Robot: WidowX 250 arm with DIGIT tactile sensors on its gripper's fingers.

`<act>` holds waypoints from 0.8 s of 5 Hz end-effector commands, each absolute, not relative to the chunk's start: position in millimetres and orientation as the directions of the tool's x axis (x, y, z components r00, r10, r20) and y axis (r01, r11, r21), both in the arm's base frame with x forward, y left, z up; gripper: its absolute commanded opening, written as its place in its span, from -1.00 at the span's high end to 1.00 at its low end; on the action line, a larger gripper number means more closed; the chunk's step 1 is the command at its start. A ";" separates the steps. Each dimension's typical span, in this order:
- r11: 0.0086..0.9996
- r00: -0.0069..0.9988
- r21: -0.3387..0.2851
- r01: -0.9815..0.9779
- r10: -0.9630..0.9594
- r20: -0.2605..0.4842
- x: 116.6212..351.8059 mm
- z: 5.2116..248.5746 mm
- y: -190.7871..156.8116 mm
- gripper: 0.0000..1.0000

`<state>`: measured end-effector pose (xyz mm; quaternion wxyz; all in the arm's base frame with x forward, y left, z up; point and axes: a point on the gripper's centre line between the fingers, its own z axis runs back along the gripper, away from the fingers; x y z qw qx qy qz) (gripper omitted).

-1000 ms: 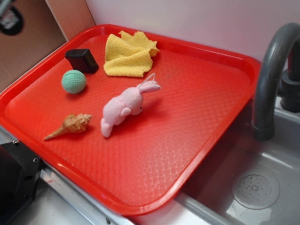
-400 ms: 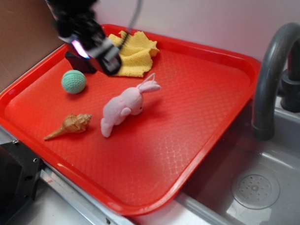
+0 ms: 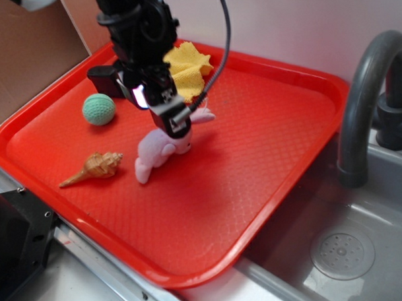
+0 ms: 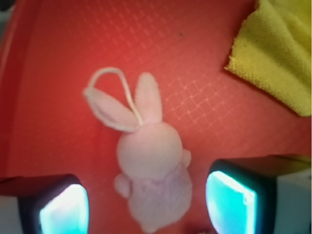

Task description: Grab the pink bunny.

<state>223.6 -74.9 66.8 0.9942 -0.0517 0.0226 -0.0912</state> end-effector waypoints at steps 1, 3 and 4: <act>0.976 0.975 -0.076 0.205 -0.210 -0.069 220.5 47.7 -76.8 -1.00; 0.976 0.969 -0.065 0.206 -0.213 -0.123 215.6 32.2 -76.8 -1.00; 0.980 0.968 -0.081 0.183 -0.194 -0.161 215.0 30.9 -72.9 -1.00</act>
